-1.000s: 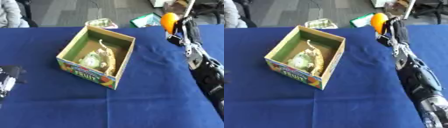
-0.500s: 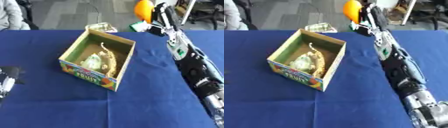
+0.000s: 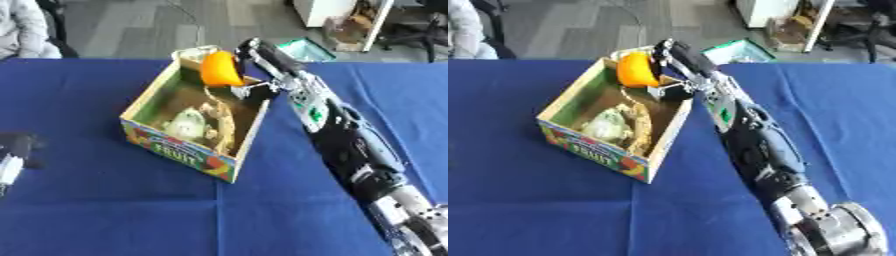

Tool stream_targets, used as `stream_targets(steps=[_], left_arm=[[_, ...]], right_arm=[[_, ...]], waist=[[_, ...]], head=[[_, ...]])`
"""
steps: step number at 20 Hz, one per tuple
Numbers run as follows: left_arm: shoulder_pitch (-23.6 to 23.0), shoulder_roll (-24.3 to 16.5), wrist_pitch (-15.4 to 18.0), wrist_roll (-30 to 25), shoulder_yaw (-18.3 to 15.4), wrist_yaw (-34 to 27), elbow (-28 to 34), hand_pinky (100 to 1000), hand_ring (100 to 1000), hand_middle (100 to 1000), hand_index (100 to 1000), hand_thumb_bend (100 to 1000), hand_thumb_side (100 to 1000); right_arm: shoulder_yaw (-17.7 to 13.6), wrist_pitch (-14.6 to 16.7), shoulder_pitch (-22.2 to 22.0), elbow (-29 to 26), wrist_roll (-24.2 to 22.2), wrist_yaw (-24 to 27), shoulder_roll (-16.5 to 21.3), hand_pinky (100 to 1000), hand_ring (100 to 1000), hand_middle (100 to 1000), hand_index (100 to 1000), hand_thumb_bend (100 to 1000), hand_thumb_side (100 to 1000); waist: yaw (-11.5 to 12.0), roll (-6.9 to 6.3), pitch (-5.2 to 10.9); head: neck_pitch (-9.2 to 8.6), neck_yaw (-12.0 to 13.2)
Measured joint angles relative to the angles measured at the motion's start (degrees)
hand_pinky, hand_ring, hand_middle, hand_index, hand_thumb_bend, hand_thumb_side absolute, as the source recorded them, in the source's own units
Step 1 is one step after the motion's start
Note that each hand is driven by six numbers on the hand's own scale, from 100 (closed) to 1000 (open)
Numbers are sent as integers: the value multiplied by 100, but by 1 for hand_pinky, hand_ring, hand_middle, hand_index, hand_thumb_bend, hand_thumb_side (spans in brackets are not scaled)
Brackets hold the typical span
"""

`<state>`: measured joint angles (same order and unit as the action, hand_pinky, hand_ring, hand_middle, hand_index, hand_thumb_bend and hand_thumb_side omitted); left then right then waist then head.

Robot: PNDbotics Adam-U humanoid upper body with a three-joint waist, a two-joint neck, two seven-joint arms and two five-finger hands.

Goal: Pick up objects on the table and place them in the box.

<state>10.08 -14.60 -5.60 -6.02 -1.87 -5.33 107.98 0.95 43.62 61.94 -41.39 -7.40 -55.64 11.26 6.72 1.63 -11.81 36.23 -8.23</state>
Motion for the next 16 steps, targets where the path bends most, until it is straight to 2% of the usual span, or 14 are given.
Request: stream_targets(steps=[1,2,3,5,8,9,10,14,16], left_arm=[[1,0,0,0,0,0,0,600,721,557,663,302,486],[1,0,-1,-1,1,-1,0,600,721,557,663,302,486],[1,0,-1,-1,1,-1,0,600,720,557,663,302,485],[1,0,-1,0,2,-1,-1,599,720,557,663,304,484],[1,0,-2,1,2,-1,-1,599,720,556,663,305,484],[1,0,-3,2,2,-1,-1,599,720,556,663,306,482],[1,0,-6,5,2,-1,-1,599,720,556,662,305,484],[1,0,-14,14,1,-1,-2,599,720,557,662,306,485],[-1,0,-17,21,-3,1,-3,599,720,558,662,306,485]], right_arm=[[7,124,0,4,-281,-41,-3,766,793,791,853,403,166],[4,218,2,3,-521,-51,-3,769,800,812,869,433,203],[-11,279,2,-2,-711,-51,-3,774,810,845,902,446,272],[-56,303,1,-37,-921,-23,-2,781,820,871,921,458,313],[-111,201,-1,-153,-937,116,10,780,818,865,915,455,299],[-125,153,-1,-193,-903,178,12,780,816,858,910,420,305],[-131,98,-1,-240,-846,255,19,779,815,854,907,450,276],[-163,-108,-1,-457,-585,703,148,773,795,790,863,435,184],[-157,-208,-28,-642,-481,1085,251,779,794,758,840,416,151]], waist=[[-2,0,0],[-6,2,0],[-8,6,3],[-20,10,6],[-45,10,13],[-51,11,16],[-67,12,18],[-142,14,19],[-195,17,20]], head=[[0,-1],[0,-1],[0,-1],[0,-1],[0,0],[0,1],[0,3],[0,13],[0,41]])
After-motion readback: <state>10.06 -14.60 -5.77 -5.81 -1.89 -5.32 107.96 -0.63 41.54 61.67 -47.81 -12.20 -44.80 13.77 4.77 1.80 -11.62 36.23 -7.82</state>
